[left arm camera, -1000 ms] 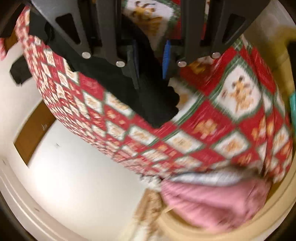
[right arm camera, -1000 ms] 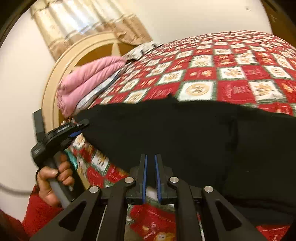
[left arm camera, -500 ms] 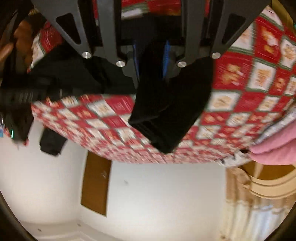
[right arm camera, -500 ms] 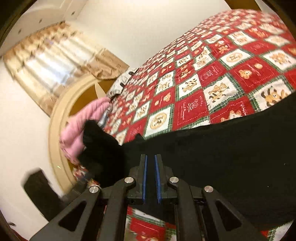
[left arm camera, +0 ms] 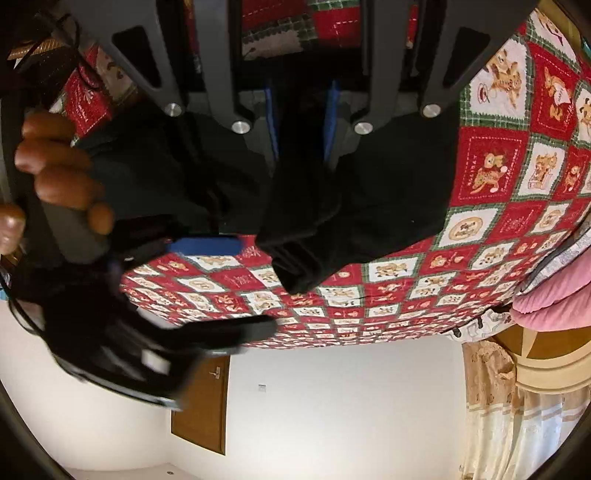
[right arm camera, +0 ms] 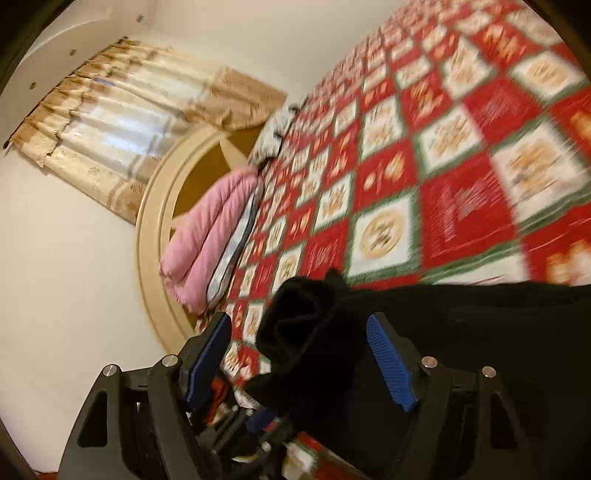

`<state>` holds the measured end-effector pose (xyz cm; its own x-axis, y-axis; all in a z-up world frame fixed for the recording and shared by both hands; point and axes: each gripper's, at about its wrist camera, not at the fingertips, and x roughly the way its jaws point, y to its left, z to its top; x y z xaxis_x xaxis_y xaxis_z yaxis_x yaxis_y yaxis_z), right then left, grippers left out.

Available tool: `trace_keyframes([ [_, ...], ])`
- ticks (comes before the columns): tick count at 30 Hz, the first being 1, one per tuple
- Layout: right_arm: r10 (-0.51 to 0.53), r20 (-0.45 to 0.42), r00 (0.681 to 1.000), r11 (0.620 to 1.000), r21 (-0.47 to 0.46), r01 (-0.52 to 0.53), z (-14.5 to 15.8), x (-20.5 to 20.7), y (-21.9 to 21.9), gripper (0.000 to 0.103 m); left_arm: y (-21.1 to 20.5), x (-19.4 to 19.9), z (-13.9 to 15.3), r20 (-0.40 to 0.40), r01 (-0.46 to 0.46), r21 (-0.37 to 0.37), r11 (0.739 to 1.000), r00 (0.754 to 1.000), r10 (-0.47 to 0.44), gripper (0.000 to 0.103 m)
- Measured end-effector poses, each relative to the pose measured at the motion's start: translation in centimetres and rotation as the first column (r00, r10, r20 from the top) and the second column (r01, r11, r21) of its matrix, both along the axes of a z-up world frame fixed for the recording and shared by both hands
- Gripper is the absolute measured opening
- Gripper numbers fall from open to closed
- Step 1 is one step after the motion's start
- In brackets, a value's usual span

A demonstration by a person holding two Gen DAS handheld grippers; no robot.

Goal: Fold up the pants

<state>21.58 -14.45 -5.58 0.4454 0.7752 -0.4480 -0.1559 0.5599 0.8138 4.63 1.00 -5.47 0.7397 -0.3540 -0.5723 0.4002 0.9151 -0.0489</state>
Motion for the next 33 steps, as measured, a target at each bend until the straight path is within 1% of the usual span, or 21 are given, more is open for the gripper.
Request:
trace_keyframes([
  [2,0.038,-0.010,0.999,0.999,-0.027,-0.038,-0.5,0.5,1.8,0.077,0.0,0.0,-0.1,-0.001,0.000,-0.001,1.000,1.000,0.000,0.022],
  [4,0.075,-0.014,0.997,0.994,-0.074,-0.075,-0.8,0.8,3.5,0.077,0.0,0.0,-0.2,-0.006,0.000,-0.001,1.000,1.000,0.000,0.022],
  [7,0.072,-0.035,0.997,0.980,-0.185,-0.078,-1.3,1.2,5.0,0.077,-0.1,-0.1,-0.4,-0.011,-0.001,0.001,1.000,1.000,0.001,0.022],
  [8,0.070,-0.035,0.997,0.978,-0.197,-0.075,-1.5,1.2,5.1,0.077,-0.2,-0.1,-0.5,-0.010,-0.002,0.005,1.000,1.000,0.002,0.022],
  [9,0.075,-0.025,0.997,0.975,-0.210,-0.078,-1.7,1.2,5.3,0.059,-0.3,-0.3,-0.5,-0.009,-0.001,0.010,1.000,1.000,0.001,0.022],
  [10,0.087,-0.017,0.996,0.973,-0.213,-0.089,-1.9,1.1,5.3,0.037,-0.4,-0.4,-0.6,-0.012,-0.001,0.016,1.000,1.000,0.001,0.022],
  [11,0.102,-0.027,0.994,0.971,-0.212,-0.106,-2.1,1.1,5.4,0.034,-0.4,-0.4,-0.8,-0.023,0.000,0.020,1.000,1.000,0.000,0.022],
  [13,0.090,-0.034,0.995,0.972,-0.215,-0.095,-2.3,0.8,5.0,0.024,-0.4,-0.6,-1.1,-0.036,-0.002,0.022,1.000,0.999,0.003,0.022],
  [16,0.083,-0.016,0.996,0.971,-0.225,-0.085,-2.0,0.3,4.8,0.022,-0.7,-1.1,-0.7,-0.021,0.001,0.033,0.999,1.000,-0.001,0.022],
  [20,0.091,0.054,0.994,0.968,-0.239,-0.076,0.3,-0.4,4.4,0.020,-1.3,-2.1,0.8,0.021,0.015,0.036,0.999,1.000,-0.016,0.022],
  [23,0.091,0.095,0.991,0.968,-0.241,-0.065,1.9,-0.9,3.6,0.020,-2.1,-2.9,2.0,0.042,0.032,0.021,0.999,0.999,-0.033,0.022],
  [25,0.082,0.101,0.992,0.970,-0.236,-0.057,2.5,-1.3,2.7,0.020,-2.8,-3.2,2.3,0.042,0.051,0.012,0.999,0.998,-0.052,0.022],
  [31,0.041,0.084,0.996,0.979,-0.204,-0.024,3.2,-2.5,-1.7,0.020,-6.1,-4.7,3.3,0.069,0.140,0.041,0.989,0.987,-0.142,0.022],
  [33,0.030,0.090,0.996,0.978,-0.209,-0.011,3.8,-3.0,-3.1,0.020,-7.3,-5.2,3.7,0.078,0.170,0.050,0.984,0.982,-0.174,0.022],
])
